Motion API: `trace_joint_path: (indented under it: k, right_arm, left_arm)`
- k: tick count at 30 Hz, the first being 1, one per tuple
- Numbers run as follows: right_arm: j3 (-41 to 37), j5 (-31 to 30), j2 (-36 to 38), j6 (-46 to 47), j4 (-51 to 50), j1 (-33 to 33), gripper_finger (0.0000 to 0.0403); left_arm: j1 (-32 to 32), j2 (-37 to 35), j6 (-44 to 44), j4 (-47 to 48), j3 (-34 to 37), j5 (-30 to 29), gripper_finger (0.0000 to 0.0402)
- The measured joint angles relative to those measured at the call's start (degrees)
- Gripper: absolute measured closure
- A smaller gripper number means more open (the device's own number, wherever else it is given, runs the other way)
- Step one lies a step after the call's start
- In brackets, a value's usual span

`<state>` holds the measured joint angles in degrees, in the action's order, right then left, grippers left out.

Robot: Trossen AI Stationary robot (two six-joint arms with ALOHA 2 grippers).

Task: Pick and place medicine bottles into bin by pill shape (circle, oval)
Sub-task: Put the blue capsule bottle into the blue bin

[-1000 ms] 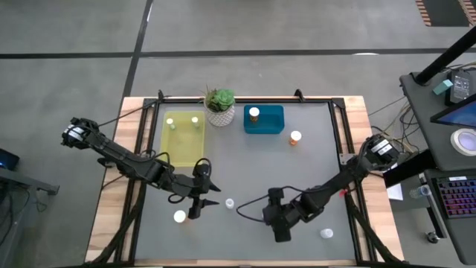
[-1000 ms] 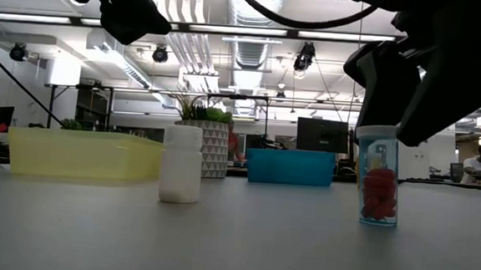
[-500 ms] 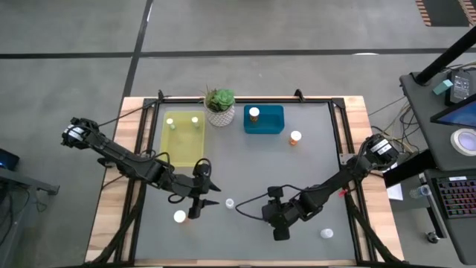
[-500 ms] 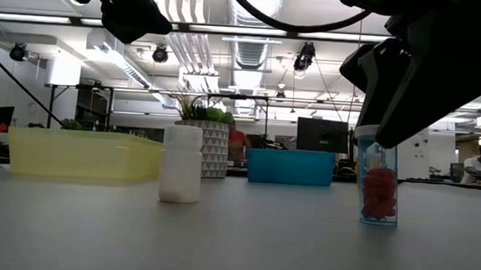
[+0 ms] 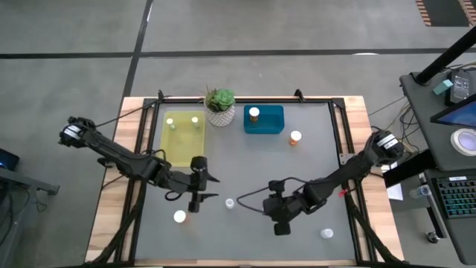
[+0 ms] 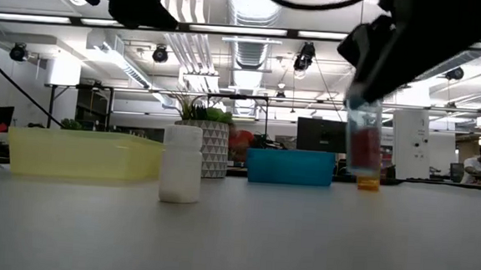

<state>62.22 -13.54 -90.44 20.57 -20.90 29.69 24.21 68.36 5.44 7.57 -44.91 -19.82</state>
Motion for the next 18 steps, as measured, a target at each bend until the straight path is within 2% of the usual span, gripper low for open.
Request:
trace_joint_path:
  k: [9, 18]
  right_arm:
    - [0.0, -0.2, 7.6, 1.8, -0.4, -8.6, 0.0290]
    - [0.0, 0.1, 14.8, -8.0, -3.2, -23.9, 0.0290]
  left_arm:
    - [-4.4, -7.5, -10.7, 2.5, 0.3, -0.2, 0.0206]
    - [-12.9, -11.9, -22.6, 2.5, 0.3, 0.0, 0.0206]
